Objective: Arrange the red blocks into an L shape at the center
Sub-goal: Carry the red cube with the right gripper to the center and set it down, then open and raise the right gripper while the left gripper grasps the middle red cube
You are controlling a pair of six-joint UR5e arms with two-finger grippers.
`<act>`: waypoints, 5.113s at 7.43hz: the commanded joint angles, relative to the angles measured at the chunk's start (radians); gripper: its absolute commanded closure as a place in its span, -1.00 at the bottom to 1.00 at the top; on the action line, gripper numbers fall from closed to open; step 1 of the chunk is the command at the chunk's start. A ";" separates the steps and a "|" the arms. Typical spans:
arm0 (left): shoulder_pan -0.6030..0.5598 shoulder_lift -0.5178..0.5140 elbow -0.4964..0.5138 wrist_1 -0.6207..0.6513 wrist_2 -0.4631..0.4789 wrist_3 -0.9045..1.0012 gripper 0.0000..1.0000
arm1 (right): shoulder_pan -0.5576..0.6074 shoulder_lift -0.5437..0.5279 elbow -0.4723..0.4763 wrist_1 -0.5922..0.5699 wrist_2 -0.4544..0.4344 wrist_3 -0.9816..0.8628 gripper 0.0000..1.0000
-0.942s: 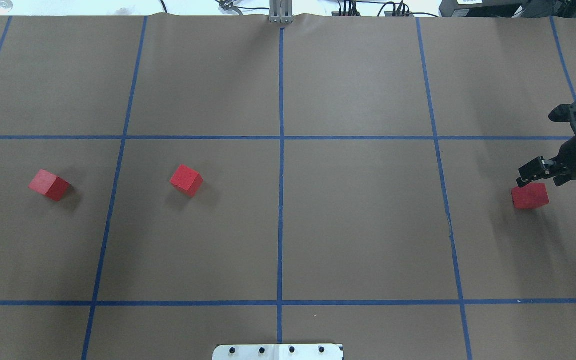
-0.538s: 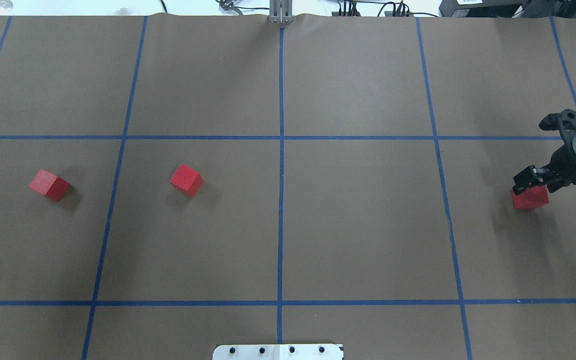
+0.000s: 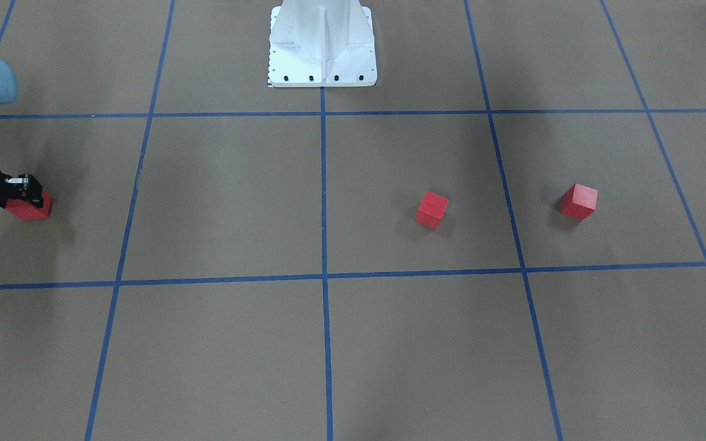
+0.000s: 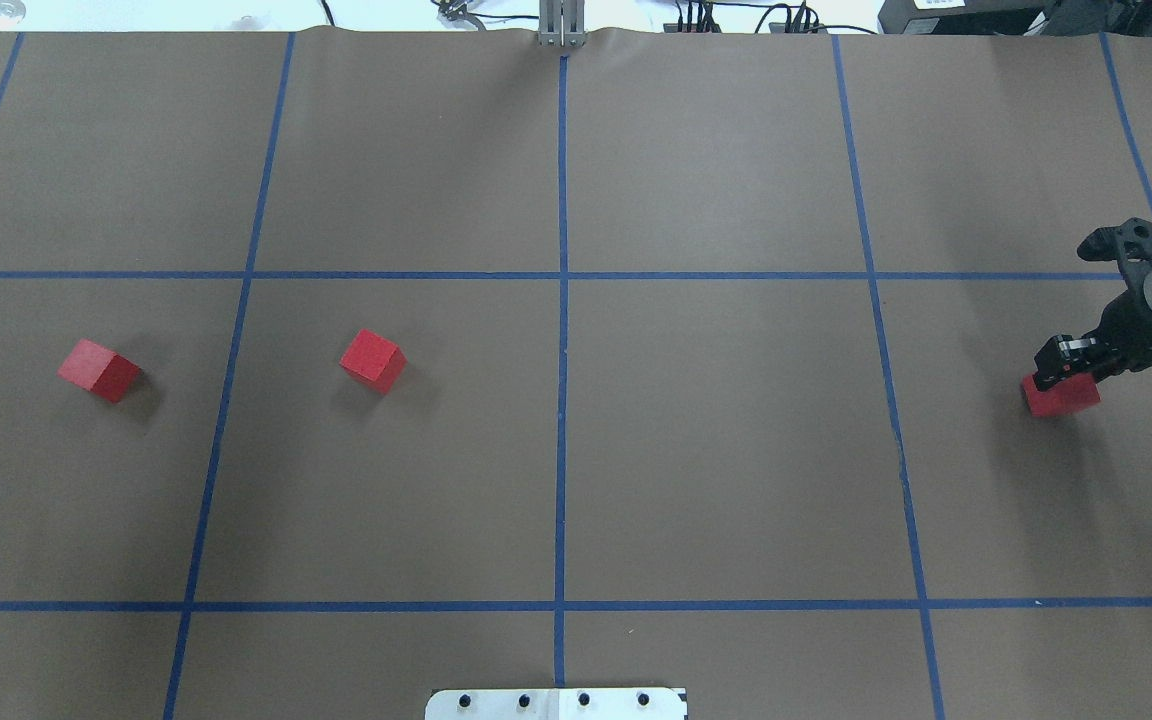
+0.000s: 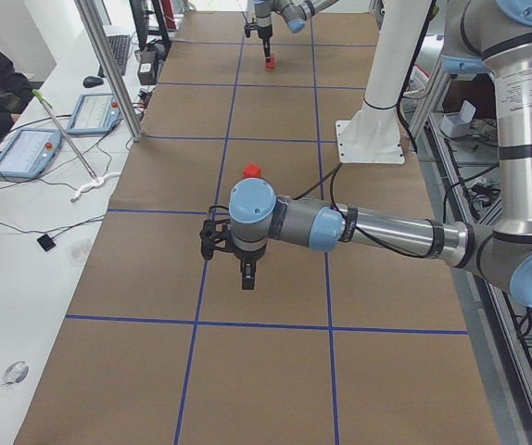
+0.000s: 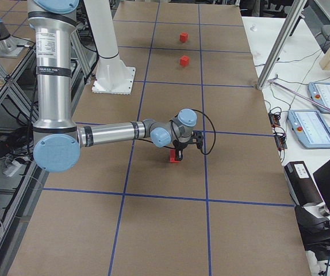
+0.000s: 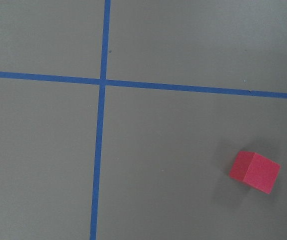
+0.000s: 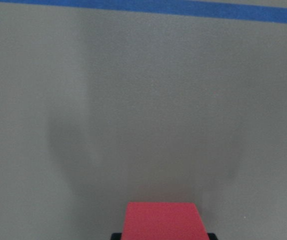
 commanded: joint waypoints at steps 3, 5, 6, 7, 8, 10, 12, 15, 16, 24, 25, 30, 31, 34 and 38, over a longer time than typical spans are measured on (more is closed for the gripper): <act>0.000 0.000 -0.019 -0.005 -0.002 0.005 -1.00 | -0.151 0.345 0.127 -0.199 -0.045 0.396 1.00; 0.000 -0.001 -0.016 -0.044 -0.002 0.002 -1.00 | -0.288 0.571 0.094 -0.302 -0.193 0.545 1.00; 0.000 -0.001 -0.013 -0.049 0.000 0.005 -1.00 | -0.301 0.675 0.013 -0.326 -0.194 0.556 1.00; 0.003 -0.001 -0.017 -0.054 -0.002 0.006 -1.00 | -0.330 0.828 -0.162 -0.326 -0.205 0.586 1.00; 0.003 0.000 -0.014 -0.084 0.000 0.006 -1.00 | -0.345 0.945 -0.321 -0.319 -0.211 0.590 1.00; 0.003 0.001 -0.013 -0.087 0.000 0.006 -1.00 | -0.384 0.958 -0.359 -0.279 -0.266 0.573 1.00; 0.003 0.002 -0.008 -0.087 0.000 0.003 -1.00 | -0.405 0.958 -0.370 -0.279 -0.271 0.588 1.00; 0.002 0.002 -0.008 -0.087 0.002 0.002 -1.00 | -0.424 0.958 -0.385 -0.277 -0.271 0.585 0.85; 0.003 0.002 -0.008 -0.087 0.002 0.000 -1.00 | -0.427 0.960 -0.393 -0.277 -0.271 0.585 0.75; 0.003 0.000 -0.007 -0.087 0.003 -0.002 -1.00 | -0.456 0.955 -0.402 -0.277 -0.294 0.577 -0.40; 0.003 0.002 -0.007 -0.086 0.002 -0.002 -1.00 | -0.454 0.954 -0.402 -0.277 -0.294 0.582 -0.41; 0.095 -0.028 -0.025 -0.150 0.000 -0.122 -1.00 | -0.386 0.911 -0.281 -0.283 -0.257 0.583 -0.97; 0.188 -0.062 -0.039 -0.231 0.009 -0.276 -1.00 | -0.320 0.832 -0.182 -0.282 -0.169 0.583 -0.97; 0.436 -0.207 -0.060 -0.334 0.119 -0.519 -1.00 | -0.128 0.407 0.104 -0.146 -0.009 0.467 -0.97; 0.826 -0.471 0.034 -0.191 0.448 -0.540 -1.00 | -0.072 0.325 0.106 -0.142 -0.002 0.387 -0.97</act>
